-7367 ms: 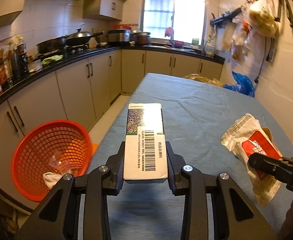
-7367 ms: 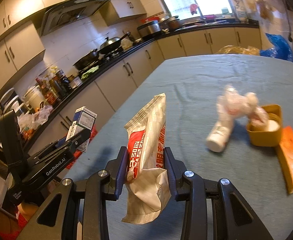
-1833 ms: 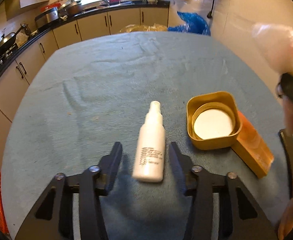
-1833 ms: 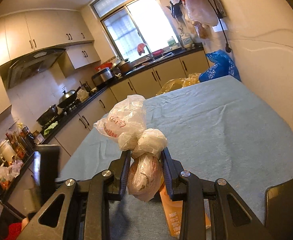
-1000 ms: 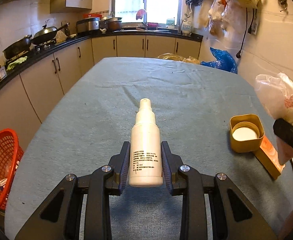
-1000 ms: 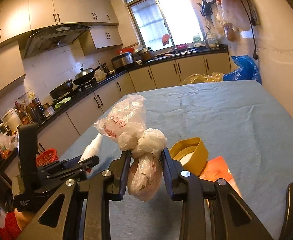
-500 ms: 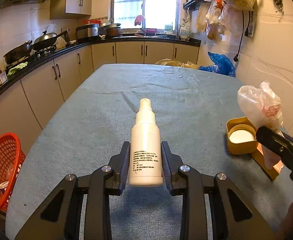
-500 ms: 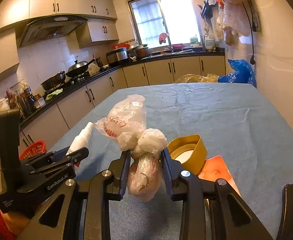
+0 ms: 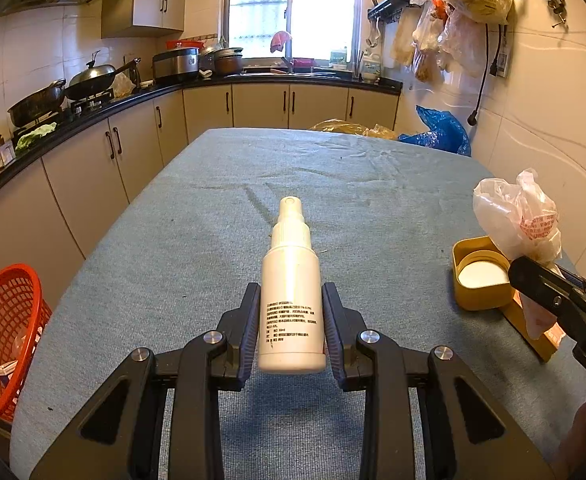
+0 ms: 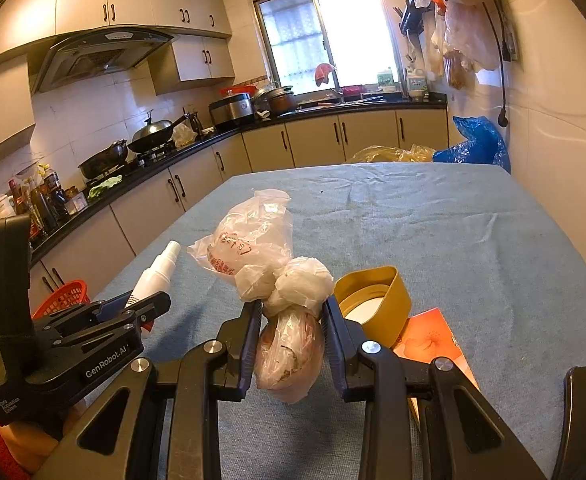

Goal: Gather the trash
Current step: 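Grasp the white spray bottle with the left tool and lift it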

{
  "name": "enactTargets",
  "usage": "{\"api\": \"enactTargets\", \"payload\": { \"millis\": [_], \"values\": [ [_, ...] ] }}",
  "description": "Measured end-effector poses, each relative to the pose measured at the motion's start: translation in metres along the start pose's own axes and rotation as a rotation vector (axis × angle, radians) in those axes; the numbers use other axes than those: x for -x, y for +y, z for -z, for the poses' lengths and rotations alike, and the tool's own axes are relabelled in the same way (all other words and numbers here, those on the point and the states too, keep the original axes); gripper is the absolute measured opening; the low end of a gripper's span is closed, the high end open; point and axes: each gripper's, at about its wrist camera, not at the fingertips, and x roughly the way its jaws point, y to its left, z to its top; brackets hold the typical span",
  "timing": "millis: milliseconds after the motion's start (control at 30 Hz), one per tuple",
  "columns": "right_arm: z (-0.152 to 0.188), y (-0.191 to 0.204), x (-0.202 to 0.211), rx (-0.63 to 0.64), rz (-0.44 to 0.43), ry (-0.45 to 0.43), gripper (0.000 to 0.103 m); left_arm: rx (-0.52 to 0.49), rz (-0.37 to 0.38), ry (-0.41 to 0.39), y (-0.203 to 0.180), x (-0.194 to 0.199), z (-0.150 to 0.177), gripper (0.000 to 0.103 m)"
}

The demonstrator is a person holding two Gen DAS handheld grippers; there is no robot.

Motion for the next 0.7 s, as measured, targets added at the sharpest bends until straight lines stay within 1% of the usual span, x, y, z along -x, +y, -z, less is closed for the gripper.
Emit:
{"api": "enactTargets", "payload": {
  "millis": [700],
  "values": [
    [0.0003, -0.0001, -0.0003, -0.001, -0.005, 0.0, 0.033, 0.002, -0.001, 0.003, 0.0008, 0.0, -0.0002, 0.029]
  ]
}}
